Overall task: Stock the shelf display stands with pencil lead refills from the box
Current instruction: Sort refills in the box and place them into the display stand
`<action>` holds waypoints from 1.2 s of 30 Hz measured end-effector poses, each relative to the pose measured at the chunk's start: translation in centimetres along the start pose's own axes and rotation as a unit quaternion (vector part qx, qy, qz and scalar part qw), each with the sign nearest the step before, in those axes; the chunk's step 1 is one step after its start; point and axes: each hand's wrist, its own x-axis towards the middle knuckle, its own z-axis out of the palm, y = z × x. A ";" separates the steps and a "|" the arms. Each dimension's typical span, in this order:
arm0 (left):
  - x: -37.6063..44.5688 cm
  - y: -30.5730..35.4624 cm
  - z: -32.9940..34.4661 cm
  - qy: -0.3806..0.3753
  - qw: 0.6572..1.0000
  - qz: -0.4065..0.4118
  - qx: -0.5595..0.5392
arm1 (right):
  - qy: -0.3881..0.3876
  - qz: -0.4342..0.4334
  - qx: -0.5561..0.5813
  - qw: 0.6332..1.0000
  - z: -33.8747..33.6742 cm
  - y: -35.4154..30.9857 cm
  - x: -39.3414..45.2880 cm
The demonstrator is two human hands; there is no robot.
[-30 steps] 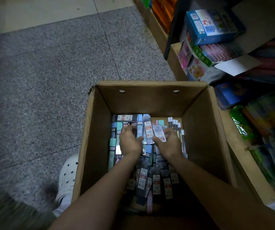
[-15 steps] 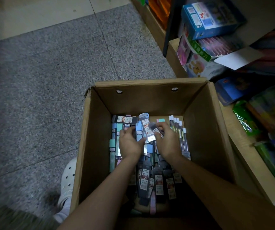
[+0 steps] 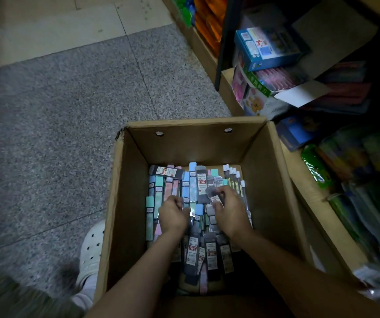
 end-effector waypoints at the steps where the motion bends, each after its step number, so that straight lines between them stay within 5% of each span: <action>1: -0.2 0.1 -0.3 -0.013 1.000 -0.007 -0.026 | 0.002 0.027 0.046 0.999 -0.5 -0.3 -0.2; 9: -3.7 7.9 -6.2 -0.144 0.965 0.131 -0.176 | 0.051 -0.069 0.096 0.992 -7.9 -5.8 -2.8; 14: -8.1 16.9 -12.3 -0.233 0.910 0.328 -0.094 | 0.159 -0.151 0.030 0.975 -16.3 -11.2 -6.4; 19: -12.6 23.3 -15.1 -0.246 0.854 0.457 -0.027 | 0.270 -0.202 -0.015 0.941 -23.7 -14.8 -11.2; 36: -17.7 33.2 -10.1 -0.358 0.800 0.423 -0.230 | 0.444 -0.170 -0.165 0.864 -42.1 -20.2 -16.4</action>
